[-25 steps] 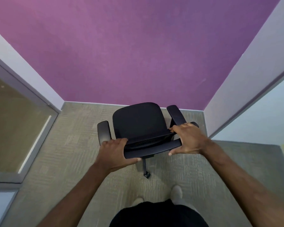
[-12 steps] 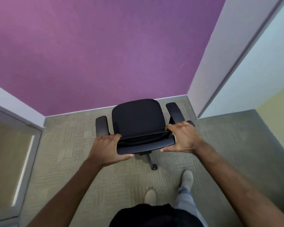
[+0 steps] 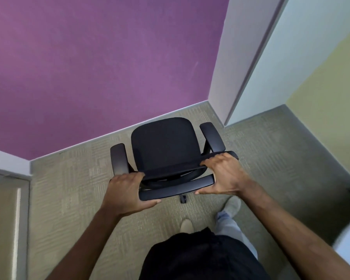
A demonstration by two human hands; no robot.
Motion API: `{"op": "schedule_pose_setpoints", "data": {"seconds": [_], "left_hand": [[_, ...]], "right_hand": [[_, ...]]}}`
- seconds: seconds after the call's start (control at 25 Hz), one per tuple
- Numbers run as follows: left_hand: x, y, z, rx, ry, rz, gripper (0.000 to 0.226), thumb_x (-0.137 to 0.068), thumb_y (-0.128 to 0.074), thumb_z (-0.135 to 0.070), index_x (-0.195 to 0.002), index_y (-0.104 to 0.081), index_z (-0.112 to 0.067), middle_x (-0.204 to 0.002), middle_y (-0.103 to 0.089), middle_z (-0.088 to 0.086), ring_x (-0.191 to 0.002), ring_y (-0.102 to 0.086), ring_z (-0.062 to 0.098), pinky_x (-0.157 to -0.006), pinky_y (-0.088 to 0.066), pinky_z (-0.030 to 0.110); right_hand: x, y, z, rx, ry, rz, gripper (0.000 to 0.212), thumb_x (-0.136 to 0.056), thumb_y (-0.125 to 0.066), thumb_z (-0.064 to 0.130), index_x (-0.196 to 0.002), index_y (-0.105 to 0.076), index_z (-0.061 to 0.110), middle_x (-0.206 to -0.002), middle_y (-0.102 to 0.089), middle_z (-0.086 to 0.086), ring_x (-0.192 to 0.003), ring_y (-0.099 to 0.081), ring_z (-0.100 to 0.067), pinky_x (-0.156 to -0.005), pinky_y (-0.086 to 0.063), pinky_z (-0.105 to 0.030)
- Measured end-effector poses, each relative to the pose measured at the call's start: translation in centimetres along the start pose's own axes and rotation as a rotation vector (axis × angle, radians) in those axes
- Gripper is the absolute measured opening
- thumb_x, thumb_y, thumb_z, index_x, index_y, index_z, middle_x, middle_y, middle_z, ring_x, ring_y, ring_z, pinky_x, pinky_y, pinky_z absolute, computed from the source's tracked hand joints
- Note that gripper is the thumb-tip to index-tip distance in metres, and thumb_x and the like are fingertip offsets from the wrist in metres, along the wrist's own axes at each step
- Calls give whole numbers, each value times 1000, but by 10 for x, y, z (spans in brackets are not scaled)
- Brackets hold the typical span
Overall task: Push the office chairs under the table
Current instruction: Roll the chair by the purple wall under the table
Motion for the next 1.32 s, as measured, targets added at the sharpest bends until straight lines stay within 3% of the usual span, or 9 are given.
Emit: {"op": "schedule_pose_setpoints", "data": {"seconds": [0.2,0.36,0.68,1.04,1.32], "left_hand": [[-10,-1,-19,1,-61,28,95,-67,-53,-100,-116,-72,-21,-100,-76,-5,-90,-72,22,-82,-56,40],[-25,-2,-37,1,-121,52,98,-67,-50,-101,-116,-73,-19,-104,-77,-2,-94,-73,25,-86,-57,41],[-75,3,-97,-18,-295,77,103,-66,-44,-102,-115,-73,-16,-104,-78,0,-94,-74,27,-84,-57,41],[-157,4,-185,-103,-524,58,108,-63,-31,-109,-119,-68,-24,-103,-74,-6,-96,-70,21,-85,-51,37],[-238,7,-262,-130,-718,50,108,-61,-33,-108,-122,-66,-26,-107,-74,-8,-100,-69,20,-90,-48,38]], "right_hand": [[30,9,-9,19,-77,31,104,-65,-44,109,-120,-74,25,-104,-79,5,-98,-75,-21,-96,-55,-41],[55,12,-21,24,-175,74,107,-64,-50,106,-132,-70,26,-119,-78,5,-113,-72,-20,-107,-48,-39],[110,23,-59,5,-378,40,114,-64,-35,111,-130,-71,26,-117,-78,3,-112,-72,-21,-107,-50,-43],[174,31,-124,13,-602,1,119,-63,-29,114,-138,-67,29,-130,-75,8,-122,-70,-19,-109,-47,-41],[210,40,-177,13,-787,-77,118,-62,-28,114,-134,-70,31,-128,-76,10,-119,-71,-18,-104,-49,-41]]}}
Point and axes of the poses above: each hand's wrist, its own x-axis away from the middle knuckle, its own y-axis out of the back of the hand, z = x × y, the point moved 5 cm from there along -x, towards the middle knuckle
